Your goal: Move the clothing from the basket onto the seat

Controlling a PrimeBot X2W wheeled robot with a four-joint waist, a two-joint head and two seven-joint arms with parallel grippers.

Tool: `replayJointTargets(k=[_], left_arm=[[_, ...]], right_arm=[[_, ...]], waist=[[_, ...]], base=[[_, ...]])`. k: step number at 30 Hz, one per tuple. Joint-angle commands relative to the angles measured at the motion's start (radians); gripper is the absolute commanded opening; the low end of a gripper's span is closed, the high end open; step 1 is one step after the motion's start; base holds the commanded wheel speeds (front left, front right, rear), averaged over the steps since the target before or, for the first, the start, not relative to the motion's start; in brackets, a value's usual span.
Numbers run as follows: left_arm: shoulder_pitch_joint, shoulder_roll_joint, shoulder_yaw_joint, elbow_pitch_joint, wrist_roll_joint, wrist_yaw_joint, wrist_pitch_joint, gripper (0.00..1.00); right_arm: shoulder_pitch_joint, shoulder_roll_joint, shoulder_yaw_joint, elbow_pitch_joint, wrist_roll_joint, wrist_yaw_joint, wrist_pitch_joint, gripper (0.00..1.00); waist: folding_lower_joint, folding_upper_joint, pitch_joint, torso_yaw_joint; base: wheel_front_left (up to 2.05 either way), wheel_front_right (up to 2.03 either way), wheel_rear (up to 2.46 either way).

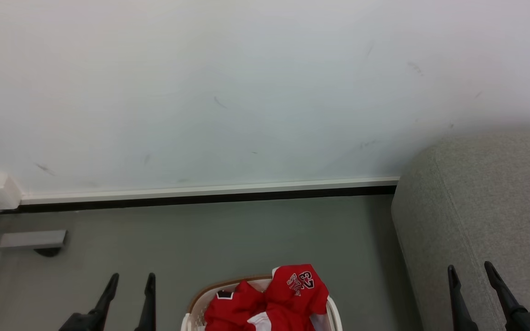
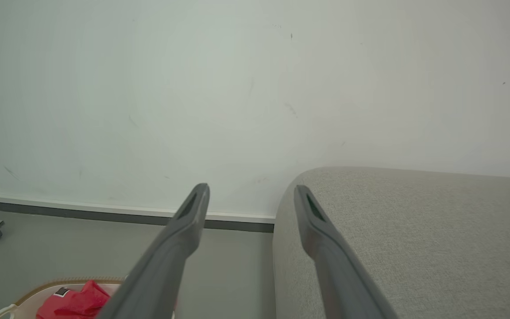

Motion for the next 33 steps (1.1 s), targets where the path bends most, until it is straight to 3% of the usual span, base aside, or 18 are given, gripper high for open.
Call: replayJointTargets(k=[1,16,22,33], left_arm=[[0.001,0.003,0.004,-0.001,-0.001,-0.003,-0.001,1.00],[-0.043,0.012,-0.044,0.036,0.012,-0.024,-0.001,1.00],[-0.131,0.040,-0.208,0.209,-0.030,-0.031,0.007,1.00],[-0.364,0.117,-0.515,0.479,-0.200,-0.032,0.223,1.00]], right_arm=[[-0.009,0.000,0.002,0.004,0.009,-0.002,-0.003,1.00],[-0.035,-0.001,0.044,-0.031,0.017,-0.002,-0.003,1.00],[-0.063,0.000,0.062,-0.060,0.026,-0.002,-0.003,1.00],[-0.141,0.000,0.109,-0.124,0.083,-0.002,-0.003,1.00]], waist=[[0.0000,0.0000,0.002,-0.005],[0.0000,0.0000,0.042,-0.130],[0.0000,0.0000,0.110,-0.204],[0.0000,0.0000,0.305,-0.332]], base=[[0.00,0.00,0.00],[0.00,0.00,0.00],[0.00,0.00,0.00],[0.00,0.00,0.00]])
